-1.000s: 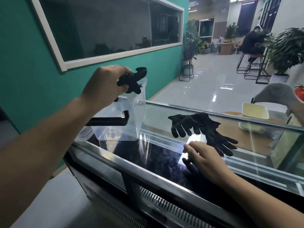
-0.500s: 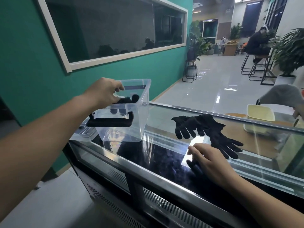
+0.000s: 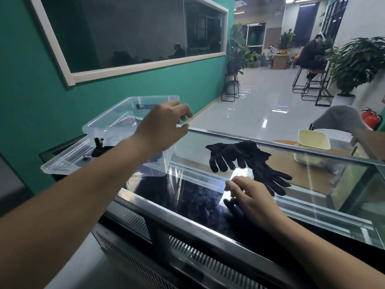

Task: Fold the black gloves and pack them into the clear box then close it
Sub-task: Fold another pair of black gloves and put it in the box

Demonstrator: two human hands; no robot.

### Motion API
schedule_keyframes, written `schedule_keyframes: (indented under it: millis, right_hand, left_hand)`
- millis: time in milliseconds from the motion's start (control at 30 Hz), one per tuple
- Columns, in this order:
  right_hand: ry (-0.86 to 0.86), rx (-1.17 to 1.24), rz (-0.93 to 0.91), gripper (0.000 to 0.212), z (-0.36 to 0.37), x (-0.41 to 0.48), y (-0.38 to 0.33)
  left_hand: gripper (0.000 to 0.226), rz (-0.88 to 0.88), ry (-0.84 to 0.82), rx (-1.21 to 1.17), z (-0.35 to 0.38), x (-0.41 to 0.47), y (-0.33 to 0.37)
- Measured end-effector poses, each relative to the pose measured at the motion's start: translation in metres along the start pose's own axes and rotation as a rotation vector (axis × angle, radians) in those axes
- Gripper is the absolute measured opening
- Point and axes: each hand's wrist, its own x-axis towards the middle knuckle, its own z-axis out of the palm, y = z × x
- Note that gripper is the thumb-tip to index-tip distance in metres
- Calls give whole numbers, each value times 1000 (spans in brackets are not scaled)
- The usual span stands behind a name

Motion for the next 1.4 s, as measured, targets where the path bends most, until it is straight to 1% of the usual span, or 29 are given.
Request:
schedule_keyframes:
  millis: [167,267,333,400,500,567,667,733,833,967,1033,1100,1200,1267,1333,1400]
  right_hand:
    - [-4,-19,2,39,0,0,1]
    - [0,-28,-2,39,1,0,0]
    - [1,-38,-8,38,1,0,-2]
    - [-4,-36,-11,39,0,0,-2]
    - [-5,-29,-12,44,0,0,1]
    - [-5,-28,-19,45,1,0,1]
    - [-2,-19,-24,43,1,0,1]
    - [14,-12,-30,40,0,1,1]
    - [39,-24,-45,27,0,1,1]
    - [79,-57,-102,9,1,2,5]
    - [92,-82,-118,4,1,2,7]
    - [101,-98,-128,9,2,2,9]
    - [77,-128,-133,16,3,3,11]
    - [48,-145,-137,16,3,4,12]
    - [37,-164,-135,17,3,4,12]
    - [34,-190,-120,24,3,4,12]
  left_hand:
    - [21,-15,-108,-96,48,-10,30]
    - [17,-87,-197,-157,86,-23,42]
    - [18,-148,-259,-191,112,-35,46]
    - [26,-214,-310,-221,133,-45,47]
    - [50,-312,-367,-242,155,-58,46]
    - [59,-343,-398,-233,164,-65,43]
    - [61,-362,-414,-242,167,-72,43]
    - [58,-334,-417,-231,164,-76,45]
    - [51,-263,-402,-165,156,-87,51]
    - [38,-172,-283,-142,143,-104,62]
    - [32,-110,-228,-148,137,-112,65]
    - [29,-82,-181,-169,134,-116,64]
    - [25,-177,-134,-223,134,-116,58]
    - [30,-246,-191,-220,134,-114,56]
    - [41,-279,-303,-191,134,-112,56]
    - [49,-299,-372,-146,133,-111,57]
